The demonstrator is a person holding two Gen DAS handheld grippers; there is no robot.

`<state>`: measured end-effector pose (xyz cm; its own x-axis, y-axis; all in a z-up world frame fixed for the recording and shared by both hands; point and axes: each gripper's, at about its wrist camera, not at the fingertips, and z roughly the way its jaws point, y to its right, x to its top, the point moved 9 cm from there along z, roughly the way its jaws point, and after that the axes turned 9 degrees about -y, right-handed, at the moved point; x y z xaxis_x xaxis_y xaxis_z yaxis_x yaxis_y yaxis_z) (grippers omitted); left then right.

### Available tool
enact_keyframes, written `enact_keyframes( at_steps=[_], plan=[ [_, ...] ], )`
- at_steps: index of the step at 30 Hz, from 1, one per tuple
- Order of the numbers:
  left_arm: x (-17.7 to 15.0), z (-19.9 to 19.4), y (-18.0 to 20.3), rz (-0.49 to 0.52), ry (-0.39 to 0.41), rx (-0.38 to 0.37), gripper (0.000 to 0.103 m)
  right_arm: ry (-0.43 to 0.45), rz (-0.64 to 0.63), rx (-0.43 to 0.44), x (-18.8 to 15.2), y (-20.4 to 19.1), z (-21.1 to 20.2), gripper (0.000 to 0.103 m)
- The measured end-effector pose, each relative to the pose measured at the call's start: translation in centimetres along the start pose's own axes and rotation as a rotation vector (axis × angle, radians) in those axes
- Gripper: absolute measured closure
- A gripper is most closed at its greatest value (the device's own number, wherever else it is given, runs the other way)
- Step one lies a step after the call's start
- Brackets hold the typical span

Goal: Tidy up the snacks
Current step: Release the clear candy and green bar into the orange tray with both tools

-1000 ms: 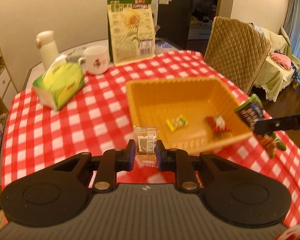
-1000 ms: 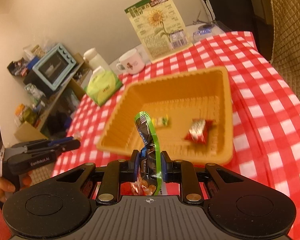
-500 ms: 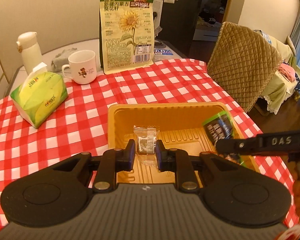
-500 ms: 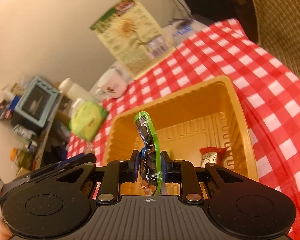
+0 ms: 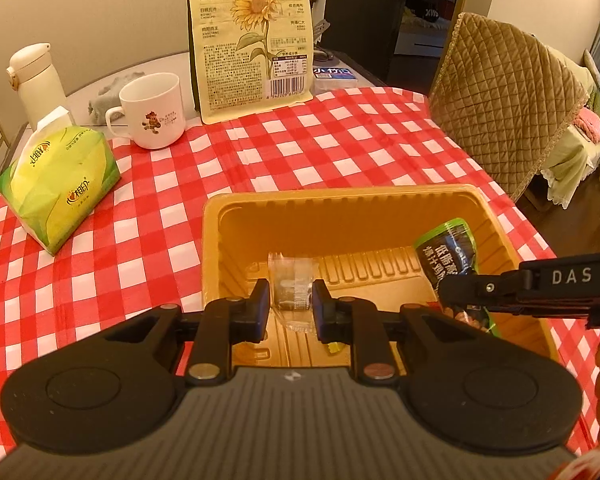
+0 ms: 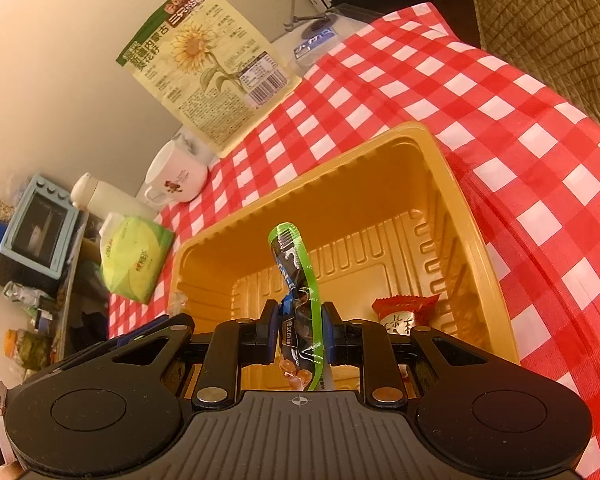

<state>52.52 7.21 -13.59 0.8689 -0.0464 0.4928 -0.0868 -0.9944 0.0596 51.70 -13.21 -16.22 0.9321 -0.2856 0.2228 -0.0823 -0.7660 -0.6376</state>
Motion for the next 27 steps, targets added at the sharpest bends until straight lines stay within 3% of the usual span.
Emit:
enact_keyframes(
  at_steps=[4, 14, 18, 19, 22, 27],
  plan=[
    [0.2, 0.2, -0.1, 0.000, 0.007, 0.015, 0.071, -0.001, 0.010, 0.005, 0.1, 0.1, 0.1, 0.081],
    [-0.2, 0.0, -0.6, -0.003, 0.002, 0.006, 0.069, 0.010, 0.016, -0.007, 0.5, 0.3, 0.1, 0.081],
    [-0.4, -0.5, -0.5, -0.001, 0.007, -0.002, 0.062, 0.027, 0.031, 0.005, 0.8, 0.3, 0.0, 0.080],
    [-0.4, -0.6, -0.5, -0.002, 0.010, -0.005, 0.060, 0.032, 0.035, 0.002, 0.9, 0.4, -0.1, 0.077],
    [-0.6, -1.1, -0.6, -0.008, 0.017, -0.009, 0.052, 0.068, 0.046, 0.028, 1.1, 0.3, -0.7, 0.049],
    [-1.2, -2.2, -0.8, -0.018, 0.027, -0.005, 0.042, 0.078, 0.036, 0.039, 1.1, 0.1, -1.9, 0.045]
  ],
)
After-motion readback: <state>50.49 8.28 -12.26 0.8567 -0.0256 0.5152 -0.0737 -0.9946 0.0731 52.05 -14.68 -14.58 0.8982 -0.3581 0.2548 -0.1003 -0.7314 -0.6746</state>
